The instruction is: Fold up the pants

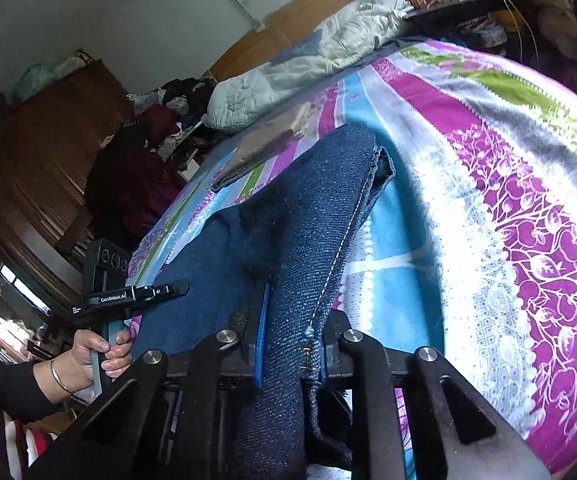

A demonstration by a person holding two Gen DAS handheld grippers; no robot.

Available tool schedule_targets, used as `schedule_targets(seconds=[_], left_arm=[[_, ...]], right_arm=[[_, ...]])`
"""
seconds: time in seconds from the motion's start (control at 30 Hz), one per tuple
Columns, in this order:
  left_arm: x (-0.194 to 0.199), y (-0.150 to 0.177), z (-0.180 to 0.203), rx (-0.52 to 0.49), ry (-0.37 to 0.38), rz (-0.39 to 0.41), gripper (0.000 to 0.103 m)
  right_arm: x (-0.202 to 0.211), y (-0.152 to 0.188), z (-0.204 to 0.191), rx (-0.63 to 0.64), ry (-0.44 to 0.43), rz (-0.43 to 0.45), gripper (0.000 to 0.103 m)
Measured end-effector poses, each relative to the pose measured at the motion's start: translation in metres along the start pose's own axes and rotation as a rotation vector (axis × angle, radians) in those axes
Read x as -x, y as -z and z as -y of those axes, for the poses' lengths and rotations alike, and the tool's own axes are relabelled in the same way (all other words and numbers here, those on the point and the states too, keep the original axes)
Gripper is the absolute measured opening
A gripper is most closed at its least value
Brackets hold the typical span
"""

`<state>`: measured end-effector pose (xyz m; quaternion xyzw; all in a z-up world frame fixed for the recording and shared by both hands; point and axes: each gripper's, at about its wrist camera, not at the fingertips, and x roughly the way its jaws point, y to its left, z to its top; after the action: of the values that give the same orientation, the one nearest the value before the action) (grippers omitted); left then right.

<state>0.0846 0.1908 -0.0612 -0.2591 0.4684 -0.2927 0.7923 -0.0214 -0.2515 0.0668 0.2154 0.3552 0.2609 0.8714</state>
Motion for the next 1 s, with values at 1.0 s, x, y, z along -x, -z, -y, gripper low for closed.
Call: schedule_targets(seconds=[1.0], left_arm=[[0.249, -0.01, -0.158, 0.18, -0.235, 0.27, 0.046]], right_arm=[[-0.249, -0.001, -0.24, 0.124, -0.157, -0.281, 0.024]])
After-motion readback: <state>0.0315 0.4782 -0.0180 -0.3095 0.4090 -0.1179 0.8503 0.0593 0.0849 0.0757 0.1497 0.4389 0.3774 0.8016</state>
